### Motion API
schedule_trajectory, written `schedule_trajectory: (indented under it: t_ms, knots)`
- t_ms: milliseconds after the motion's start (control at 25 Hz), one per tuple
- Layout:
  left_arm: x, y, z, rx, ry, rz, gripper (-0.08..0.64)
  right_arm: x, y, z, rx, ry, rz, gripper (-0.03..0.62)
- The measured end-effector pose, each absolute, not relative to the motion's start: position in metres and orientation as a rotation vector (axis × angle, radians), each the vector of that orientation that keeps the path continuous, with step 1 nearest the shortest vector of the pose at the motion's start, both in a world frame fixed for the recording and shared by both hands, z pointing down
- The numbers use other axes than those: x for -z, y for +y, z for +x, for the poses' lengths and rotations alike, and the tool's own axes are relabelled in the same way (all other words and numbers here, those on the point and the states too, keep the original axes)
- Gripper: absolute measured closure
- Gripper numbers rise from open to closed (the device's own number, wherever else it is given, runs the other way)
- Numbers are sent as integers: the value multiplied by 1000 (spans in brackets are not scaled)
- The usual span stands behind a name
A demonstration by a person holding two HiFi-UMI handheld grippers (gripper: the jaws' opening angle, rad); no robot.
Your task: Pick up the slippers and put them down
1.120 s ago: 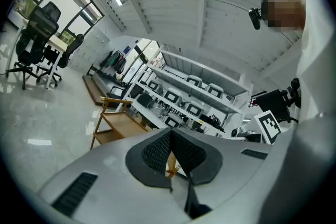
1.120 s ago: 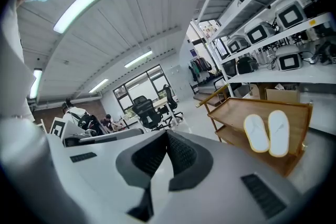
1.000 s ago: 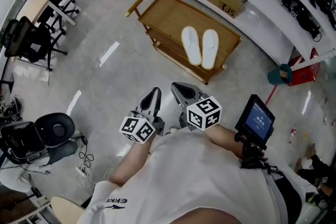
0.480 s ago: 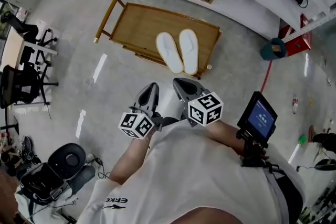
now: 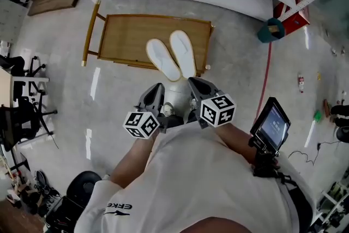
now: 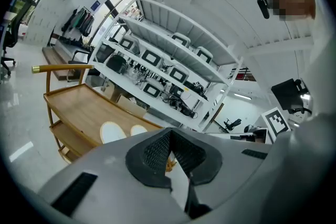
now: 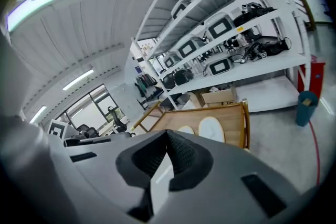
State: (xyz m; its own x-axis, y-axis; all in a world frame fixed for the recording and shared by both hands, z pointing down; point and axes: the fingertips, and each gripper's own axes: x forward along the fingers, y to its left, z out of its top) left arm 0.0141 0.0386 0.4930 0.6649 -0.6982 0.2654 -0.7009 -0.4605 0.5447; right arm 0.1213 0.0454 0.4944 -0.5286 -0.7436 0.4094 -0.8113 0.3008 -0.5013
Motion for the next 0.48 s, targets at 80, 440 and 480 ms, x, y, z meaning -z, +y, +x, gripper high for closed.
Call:
schedule_trajectory:
  t_ms: [80, 440, 480]
  knots:
    - [-504, 34, 18, -49, -1039, 2236, 555, -504, 45, 132, -1083, -2405, 1531, 591]
    - [-555, 18, 21, -190, -976, 2166, 555, -548, 33, 147, -1169, -2271, 1625, 591]
    - [-561, 17, 22, -205, -974, 2157, 556, -554, 32, 149, -1180, -2254, 1629, 591]
